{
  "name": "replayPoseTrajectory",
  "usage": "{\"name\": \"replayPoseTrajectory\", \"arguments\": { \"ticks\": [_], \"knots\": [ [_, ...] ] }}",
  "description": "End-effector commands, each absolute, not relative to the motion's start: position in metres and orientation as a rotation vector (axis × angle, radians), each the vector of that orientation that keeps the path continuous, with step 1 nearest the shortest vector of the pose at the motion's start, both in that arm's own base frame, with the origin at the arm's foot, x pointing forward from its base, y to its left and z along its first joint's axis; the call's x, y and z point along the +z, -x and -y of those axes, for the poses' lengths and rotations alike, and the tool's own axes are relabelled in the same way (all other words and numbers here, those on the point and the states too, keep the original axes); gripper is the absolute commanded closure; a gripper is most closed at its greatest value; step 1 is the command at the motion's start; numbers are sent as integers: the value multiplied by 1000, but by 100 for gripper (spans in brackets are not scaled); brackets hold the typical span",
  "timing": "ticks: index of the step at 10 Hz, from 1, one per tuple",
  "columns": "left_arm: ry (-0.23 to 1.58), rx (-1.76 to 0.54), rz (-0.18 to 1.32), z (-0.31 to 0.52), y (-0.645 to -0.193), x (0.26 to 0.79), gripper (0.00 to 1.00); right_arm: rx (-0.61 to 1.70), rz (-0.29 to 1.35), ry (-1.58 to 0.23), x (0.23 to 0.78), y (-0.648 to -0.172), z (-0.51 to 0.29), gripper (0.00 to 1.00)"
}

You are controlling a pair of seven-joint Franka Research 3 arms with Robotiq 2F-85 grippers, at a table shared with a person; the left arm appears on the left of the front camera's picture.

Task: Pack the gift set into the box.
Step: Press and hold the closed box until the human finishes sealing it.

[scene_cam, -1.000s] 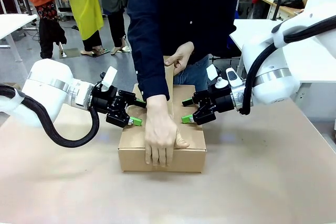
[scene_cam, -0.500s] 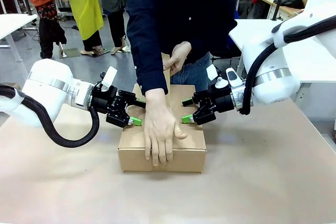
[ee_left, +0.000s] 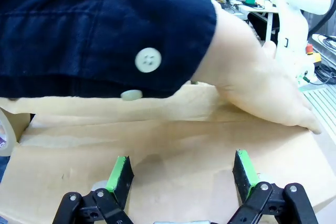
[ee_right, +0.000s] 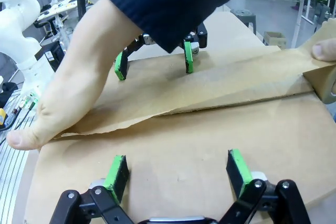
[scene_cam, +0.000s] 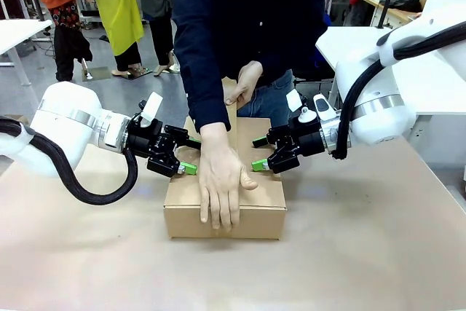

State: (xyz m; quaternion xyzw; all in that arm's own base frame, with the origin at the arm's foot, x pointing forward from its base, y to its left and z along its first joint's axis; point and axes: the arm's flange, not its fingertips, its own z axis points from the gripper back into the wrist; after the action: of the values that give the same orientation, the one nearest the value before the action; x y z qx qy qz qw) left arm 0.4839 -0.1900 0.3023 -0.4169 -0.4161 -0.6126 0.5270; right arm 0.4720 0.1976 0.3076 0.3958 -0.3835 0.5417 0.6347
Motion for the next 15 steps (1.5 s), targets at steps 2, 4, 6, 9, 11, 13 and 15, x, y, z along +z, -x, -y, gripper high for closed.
{"name": "replayPoseTrajectory", "arguments": {
  "ticks": [2,4,6,9,11,13,15],
  "knots": [
    [999,-1474,996,190,-482,300,0,1233,880,-901,305,-471,-197,0],
    [999,-1474,996,190,-482,300,0,1233,880,-901,305,-471,-197,0],
    [999,-1474,996,190,-482,300,0,1233,880,-901,305,-471,-197,0],
    [999,-1474,996,190,-482,300,0,1233,880,-901,305,-471,-197,0],
    [999,-1474,996,190,-482,300,0,1233,880,-901,305,-471,-197,0],
    [999,-1474,996,190,-482,300,0,1233,880,-901,305,-471,-197,0],
    [999,-1474,996,190,-482,300,0,1233,880,-901,305,-471,-197,0]
  ]
}}
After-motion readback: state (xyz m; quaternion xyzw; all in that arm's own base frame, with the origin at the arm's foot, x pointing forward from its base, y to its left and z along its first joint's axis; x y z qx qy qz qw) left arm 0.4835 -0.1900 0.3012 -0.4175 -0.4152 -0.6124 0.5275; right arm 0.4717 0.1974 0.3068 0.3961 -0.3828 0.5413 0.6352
